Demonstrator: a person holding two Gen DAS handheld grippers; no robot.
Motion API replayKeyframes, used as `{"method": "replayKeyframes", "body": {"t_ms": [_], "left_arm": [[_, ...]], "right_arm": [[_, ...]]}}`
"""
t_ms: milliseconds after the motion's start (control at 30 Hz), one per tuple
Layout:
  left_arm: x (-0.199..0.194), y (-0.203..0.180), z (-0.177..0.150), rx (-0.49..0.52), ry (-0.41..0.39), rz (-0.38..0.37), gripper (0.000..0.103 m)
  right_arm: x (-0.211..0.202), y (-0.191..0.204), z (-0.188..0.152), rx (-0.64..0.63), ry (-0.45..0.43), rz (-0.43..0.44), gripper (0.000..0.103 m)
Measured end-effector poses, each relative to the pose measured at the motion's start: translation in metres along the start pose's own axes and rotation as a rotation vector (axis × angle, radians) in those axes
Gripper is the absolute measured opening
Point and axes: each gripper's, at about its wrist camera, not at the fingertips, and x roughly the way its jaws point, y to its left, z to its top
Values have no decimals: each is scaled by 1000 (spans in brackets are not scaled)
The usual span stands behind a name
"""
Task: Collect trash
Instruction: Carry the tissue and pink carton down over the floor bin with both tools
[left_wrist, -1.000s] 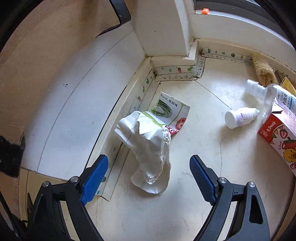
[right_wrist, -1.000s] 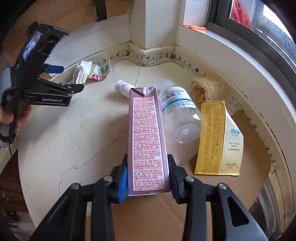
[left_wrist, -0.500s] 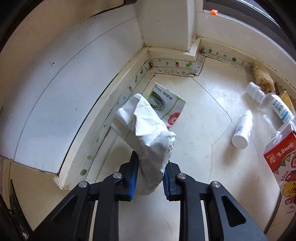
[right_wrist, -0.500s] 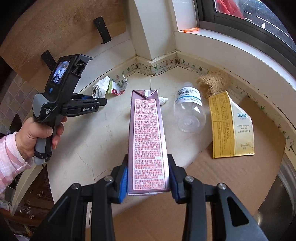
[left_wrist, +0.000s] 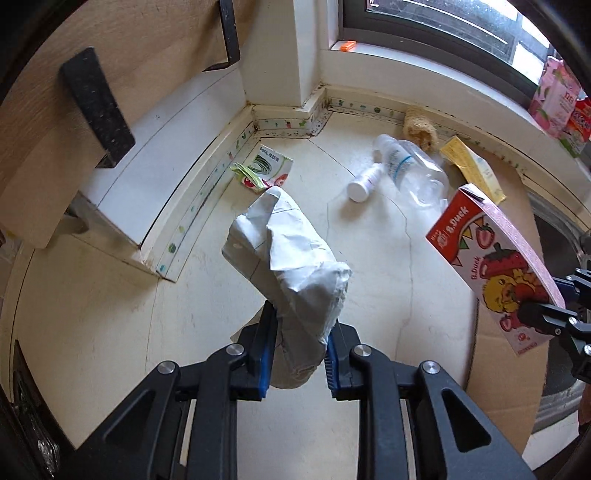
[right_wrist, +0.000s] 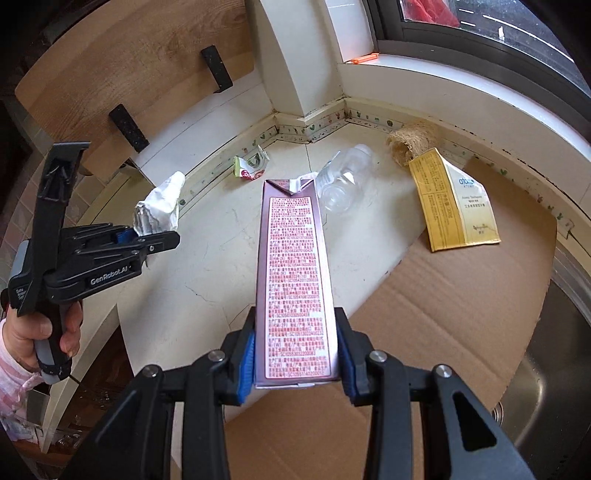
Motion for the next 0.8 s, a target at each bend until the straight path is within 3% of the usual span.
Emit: {"method": "replayKeyframes", "body": {"t_ms": [433,800], "left_arm": [[-126,5,-105,27,-65,-101,21],[-200,28,-232,64,-137,-114,21]], "right_arm": [[-79,66,-79,44,-79,-33,37],[-119,157,-165,74,-107,-39,37]]}}
